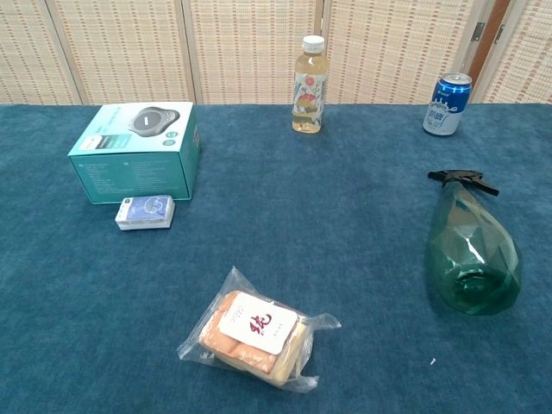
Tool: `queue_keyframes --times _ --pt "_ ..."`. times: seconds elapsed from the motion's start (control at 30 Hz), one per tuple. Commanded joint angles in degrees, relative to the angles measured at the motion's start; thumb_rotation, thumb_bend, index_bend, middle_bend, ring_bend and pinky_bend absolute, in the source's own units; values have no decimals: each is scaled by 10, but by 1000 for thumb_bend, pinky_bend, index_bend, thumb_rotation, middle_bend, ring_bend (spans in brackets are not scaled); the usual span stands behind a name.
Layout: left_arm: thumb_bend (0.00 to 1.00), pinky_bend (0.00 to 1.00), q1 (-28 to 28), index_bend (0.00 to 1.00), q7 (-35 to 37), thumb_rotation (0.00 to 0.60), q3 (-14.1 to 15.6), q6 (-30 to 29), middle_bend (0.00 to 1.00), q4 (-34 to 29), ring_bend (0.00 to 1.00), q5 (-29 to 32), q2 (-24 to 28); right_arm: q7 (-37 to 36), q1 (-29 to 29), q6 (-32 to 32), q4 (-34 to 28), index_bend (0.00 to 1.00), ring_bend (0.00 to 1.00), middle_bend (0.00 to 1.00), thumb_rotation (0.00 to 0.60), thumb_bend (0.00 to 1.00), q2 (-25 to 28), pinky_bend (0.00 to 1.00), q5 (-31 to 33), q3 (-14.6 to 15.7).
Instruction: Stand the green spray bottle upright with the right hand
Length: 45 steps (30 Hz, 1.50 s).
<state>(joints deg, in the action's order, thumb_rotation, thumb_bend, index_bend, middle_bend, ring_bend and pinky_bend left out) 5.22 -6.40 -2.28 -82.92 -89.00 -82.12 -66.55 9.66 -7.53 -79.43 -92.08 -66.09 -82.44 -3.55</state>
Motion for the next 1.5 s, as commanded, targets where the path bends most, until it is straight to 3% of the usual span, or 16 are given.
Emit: queue_keyframes --times 0.03,0.33,0.9,1.5 --pt "531 0 0 110 -3 600 2 2 0 2 0 -1 -2 -2 -1 3 3 1 0 0 600 372 -2 37 0 0" --pt "531 0 3 110 21 600 1 6 0 22 0 -6 -4 32 -25 27 4 1 0 0 600 371 -38 37 16 -12" --pt "531 0 4 110 52 600 7 30 0 59 0 3 -8 139 -79 41 -55 1 0 0 600 367 -142 37 50 -46" --pt "531 0 -2 110 50 600 15 30 0 62 0 2 -5 202 -98 32 -71 1 0 0 600 361 -219 37 39 -29"
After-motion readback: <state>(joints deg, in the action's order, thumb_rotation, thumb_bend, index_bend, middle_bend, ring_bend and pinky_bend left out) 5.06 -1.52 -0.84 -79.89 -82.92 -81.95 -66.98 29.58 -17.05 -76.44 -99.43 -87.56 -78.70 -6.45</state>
